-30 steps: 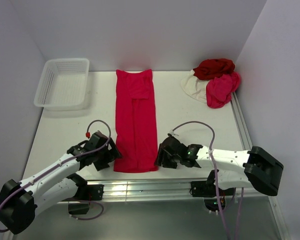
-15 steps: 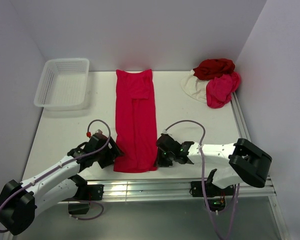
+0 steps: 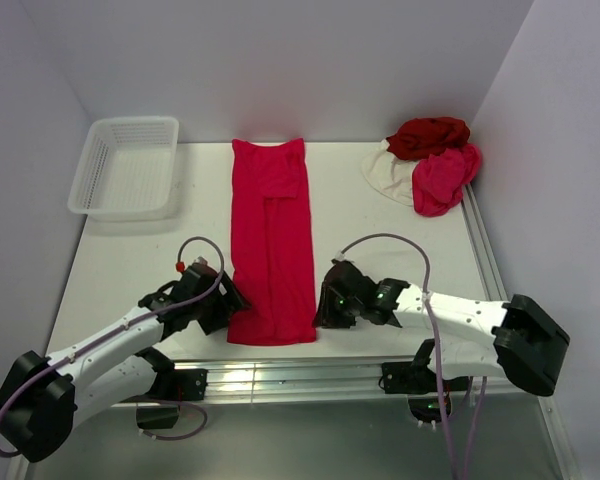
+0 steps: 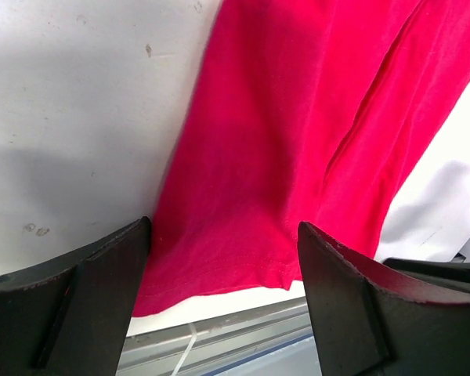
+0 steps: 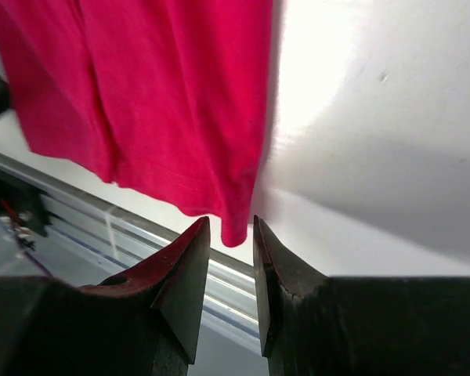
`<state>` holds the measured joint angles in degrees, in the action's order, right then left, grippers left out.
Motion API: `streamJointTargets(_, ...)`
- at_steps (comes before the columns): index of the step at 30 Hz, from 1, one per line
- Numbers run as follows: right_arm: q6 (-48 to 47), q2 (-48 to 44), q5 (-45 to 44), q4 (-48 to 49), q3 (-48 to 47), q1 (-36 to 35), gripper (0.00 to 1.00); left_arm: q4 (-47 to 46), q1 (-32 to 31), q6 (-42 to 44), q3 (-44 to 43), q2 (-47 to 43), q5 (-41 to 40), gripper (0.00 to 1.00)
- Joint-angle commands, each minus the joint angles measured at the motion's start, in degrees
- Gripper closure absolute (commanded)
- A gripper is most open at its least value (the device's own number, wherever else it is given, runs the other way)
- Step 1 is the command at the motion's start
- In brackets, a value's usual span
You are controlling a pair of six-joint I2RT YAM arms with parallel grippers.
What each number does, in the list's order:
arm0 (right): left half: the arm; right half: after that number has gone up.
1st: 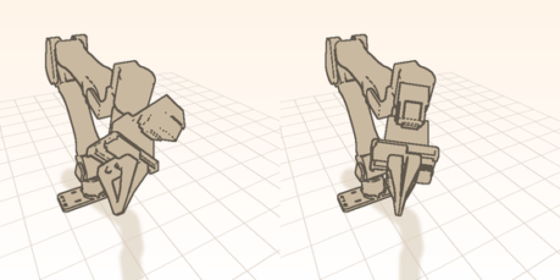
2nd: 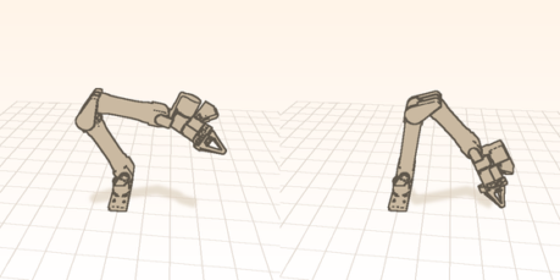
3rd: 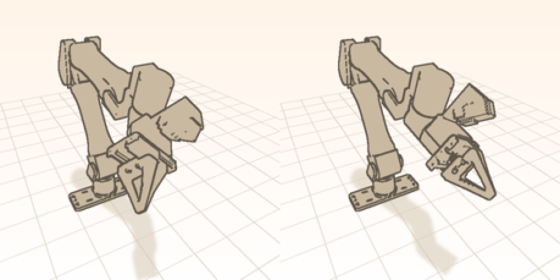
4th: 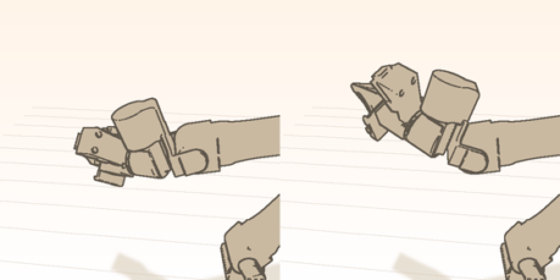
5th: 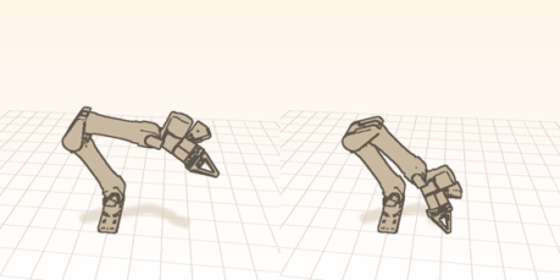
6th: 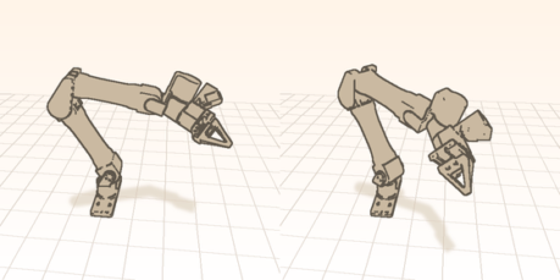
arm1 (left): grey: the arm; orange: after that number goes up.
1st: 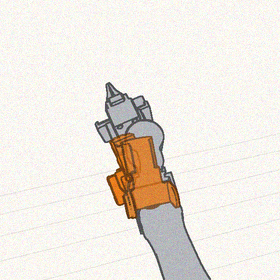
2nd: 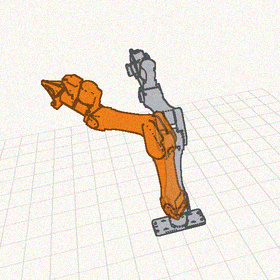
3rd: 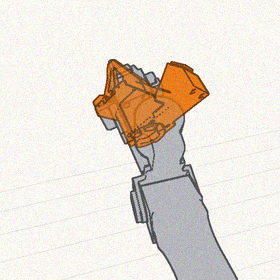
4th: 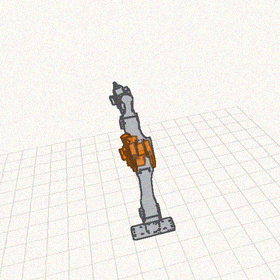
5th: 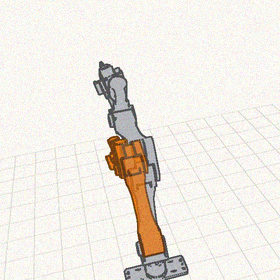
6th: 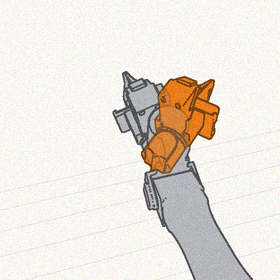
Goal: Roll the t-shirts
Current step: Fold the tshirt, then roll the tshirt
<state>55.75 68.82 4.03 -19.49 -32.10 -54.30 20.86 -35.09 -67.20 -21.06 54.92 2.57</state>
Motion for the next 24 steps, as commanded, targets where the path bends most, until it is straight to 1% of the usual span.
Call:
streamJointTargets(1, -2.6, -3.6, 2.6, -1.9, -0.7, 3.5, 0.64, 7.8, -0.2, 0.4, 0.4, 1.1, -0.7, 0.17)
streamJointTargets(5, -2.6, -5.8, 4.8, -2.1, 0.0, 5.8, 0.65, 10.7, -0.2, 0.2, -0.9, 2.5, 0.7, 0.18)
streamJointTargets(6, -1.9, -7.2, 6.1, -1.8, 0.7, 6.8, 0.65, 11.5, -0.2, -0.7, -1.0, 2.6, 0.9, 0.18)
streamJointTargets(7, -1.4, -8.0, 10.1, 0.7, 2.8, 7.7, 0.65, 11.0, -0.2, -0.7, -0.7, 2.6, 2.0, 0.19)
streamJointTargets(9, 0.4, -10.3, 12.0, 2.7, 5.1, 9.1, 0.62, 11.5, -0.2, -2.1, 0.4, 2.0, 2.8, 0.2)
streamJointTargets(10, 1.0, -10.8, 13.7, 4.2, 7.0, 10.1, 0.55, 11.4, -0.2, -2.4, 0.8, 1.7, 3.0, 0.22)
streamJointTargets(11, 1.3, -11.8, 14.2, 5.1, 7.8, 10.4, 0.51, 11.0, -0.3, -2.8, 1.2, 0.7, 4.0, 0.24)
streamJointTargets(14, 2.8, -12.1, 15.6, 9.8, 11.5, 10.4, 0.5, 10.9, -0.2, -4.3, 3.2, -1.0, 4.3, 0.28)
streamJointTargets(16, 4.0, -11.5, 16.3, 13.8, 14.3, 10.4, 0.5, 10.7, -0.2, -4.8, 4.4, -1.4, 4.2, 0.3)
streamJointTargets(17, 4.0, -10.3, 16.5, 15.1, 14.9, 10.4, 0.5, 10.6, -0.3, -4.7, 5.1, -1.6, 4.2, 0.35)
streamJointTargets(19, 4.1, -8.7, 17.1, 18.9, 15.8, 10.4, 0.5, 10.3, -0.3, -4.5, 5.7, -1.5, 4.4, 0.36)
streamJointTargets(21, 4.0, -5.6, 17.9, 21.4, 15.9, 10.4, 0.5, 10.6, -0.3, -4.1, 6.3, -1.3, 3.9, 0.4)
streamJointTargets(24, 3.8, -2.0, 19.5, 25.4, 15.2, 10.4, 0.5, 10.3, -0.2, -3.4, 7.0, -1.1, 4.3, 0.5)
